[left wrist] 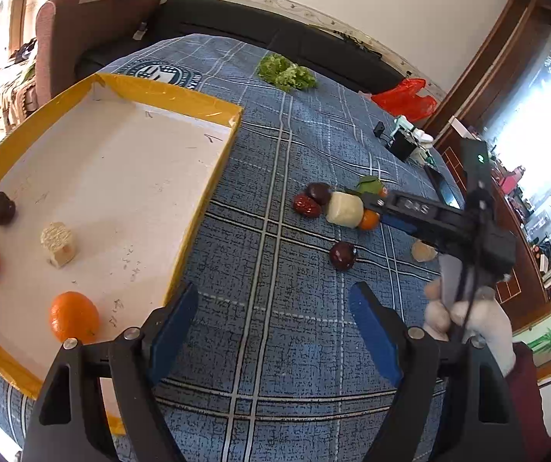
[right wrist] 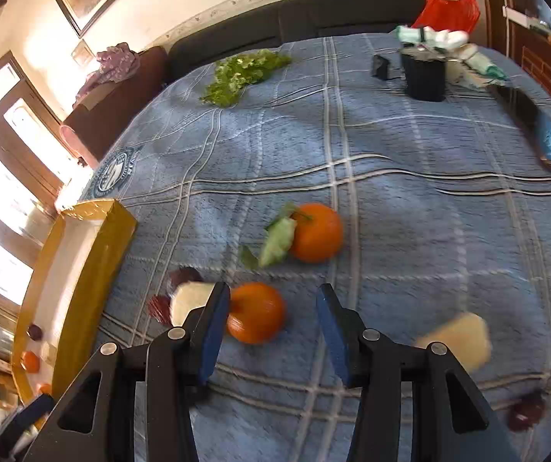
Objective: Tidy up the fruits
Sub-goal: 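Grasp another dark plum with the left tool while the right tool grasps an orange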
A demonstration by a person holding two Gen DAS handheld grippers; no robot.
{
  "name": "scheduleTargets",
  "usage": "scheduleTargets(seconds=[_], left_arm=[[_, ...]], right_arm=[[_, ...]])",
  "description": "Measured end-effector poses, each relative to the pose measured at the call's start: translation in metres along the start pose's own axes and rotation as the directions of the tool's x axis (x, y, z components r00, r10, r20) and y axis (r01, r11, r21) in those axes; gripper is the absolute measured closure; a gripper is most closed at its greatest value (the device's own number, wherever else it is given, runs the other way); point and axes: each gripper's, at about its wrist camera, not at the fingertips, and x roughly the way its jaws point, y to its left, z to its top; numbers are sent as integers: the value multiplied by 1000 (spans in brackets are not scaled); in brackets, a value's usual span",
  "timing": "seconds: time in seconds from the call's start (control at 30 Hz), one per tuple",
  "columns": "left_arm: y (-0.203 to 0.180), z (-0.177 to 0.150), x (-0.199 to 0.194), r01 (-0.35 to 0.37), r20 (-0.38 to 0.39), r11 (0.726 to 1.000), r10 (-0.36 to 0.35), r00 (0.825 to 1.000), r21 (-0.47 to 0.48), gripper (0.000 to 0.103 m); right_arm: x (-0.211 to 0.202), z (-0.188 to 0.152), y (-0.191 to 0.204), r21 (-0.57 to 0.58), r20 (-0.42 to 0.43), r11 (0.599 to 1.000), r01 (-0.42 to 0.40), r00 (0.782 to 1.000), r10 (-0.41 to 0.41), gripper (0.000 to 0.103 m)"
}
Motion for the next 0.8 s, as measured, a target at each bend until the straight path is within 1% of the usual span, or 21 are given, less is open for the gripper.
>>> scheduleTargets(seconds=[0.07,0.2,0.37,0.4,0.43,0.47,0.5,0.57,0.63,0.73,0.77,0.8], left_arm=[[-4,-2,4,7,-7,1000,-7,1000,16,23],[-13,-7,13,27,-30,999,-25,999,45,23],[-27,-10,20,38,-45,996,-35,998,82,23],[-30,-11,21,41,-46,995,-37,998,93,23],[-33,-13,22,38,-46,994,-33,998,106,23],[-36,-13,23,31,-47,992,-26,999,118,23],[-38,-13,25,29,-49,992,-23,999,126,23],[-42,-13,29,27,-53,989,-20,998,143,23],[-45,-13,34,17,-57,988,-9,998,156,23],[-47,-12,40,13,-67,988,-3,998,157,23],[-48,-13,42,13,-70,987,-2,998,157,23],[-49,-13,43,12,-73,987,0,997,161,23]], right_arm=[[3,0,0,10,5,1000,-5,1000,5,53],[3,-2,-8,43,-2,998,-54,999,55,52],[3,-4,-8,47,15,997,-65,998,64,50],[2,-5,-8,53,11,995,-86,996,86,55],[1,-6,-10,65,7,990,-122,993,122,63],[-1,-9,-12,81,6,984,-158,987,158,67],[-5,-14,-13,85,8,982,-171,985,171,67],[-12,-24,-13,59,6,985,-161,987,161,67],[-21,-33,-15,45,19,988,-150,989,149,66],[-28,-35,-16,11,54,997,-81,995,80,65],[-26,-34,-16,4,52,997,-77,996,77,59],[-23,-35,-17,8,45,996,-92,995,91,52]])
